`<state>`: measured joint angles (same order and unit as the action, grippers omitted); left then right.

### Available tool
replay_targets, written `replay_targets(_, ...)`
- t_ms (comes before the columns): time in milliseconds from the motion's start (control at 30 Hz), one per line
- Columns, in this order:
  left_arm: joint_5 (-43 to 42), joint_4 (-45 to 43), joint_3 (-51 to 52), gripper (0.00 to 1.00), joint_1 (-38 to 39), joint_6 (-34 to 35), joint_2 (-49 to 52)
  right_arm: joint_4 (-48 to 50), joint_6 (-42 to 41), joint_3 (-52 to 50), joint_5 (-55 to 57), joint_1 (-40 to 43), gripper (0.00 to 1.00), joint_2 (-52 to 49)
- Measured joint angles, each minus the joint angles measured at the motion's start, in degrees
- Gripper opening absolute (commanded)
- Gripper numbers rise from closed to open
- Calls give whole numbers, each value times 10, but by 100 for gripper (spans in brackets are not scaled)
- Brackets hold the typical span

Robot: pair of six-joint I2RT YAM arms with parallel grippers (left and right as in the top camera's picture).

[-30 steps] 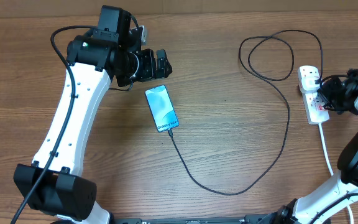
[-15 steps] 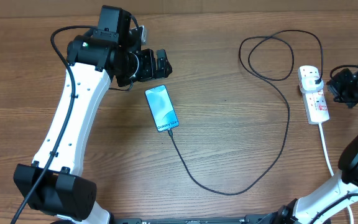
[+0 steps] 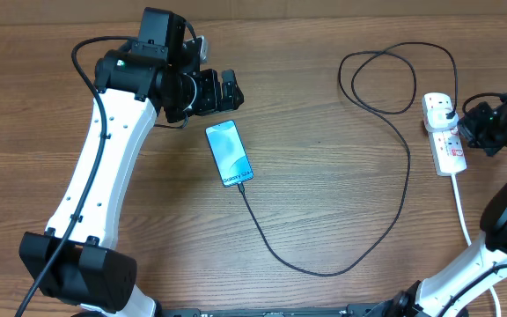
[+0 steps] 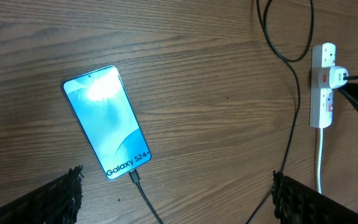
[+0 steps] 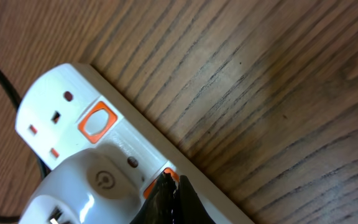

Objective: Plug charger to phone and switch on socket

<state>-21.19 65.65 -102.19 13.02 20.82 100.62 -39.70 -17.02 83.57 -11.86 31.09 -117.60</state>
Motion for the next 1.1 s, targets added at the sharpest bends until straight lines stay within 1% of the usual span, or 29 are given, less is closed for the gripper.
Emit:
replay_targets(333,0,0,0,100,0,0,0,7,0,0,-6,-12,4,-11)
replay_targets(667,0,0,0,100,0,0,0,5,5,3,20,-24,4,-11)
replay_targets(1100,0,0,0,100,0,0,0,-7,16,-5,5,-24,4,-6)
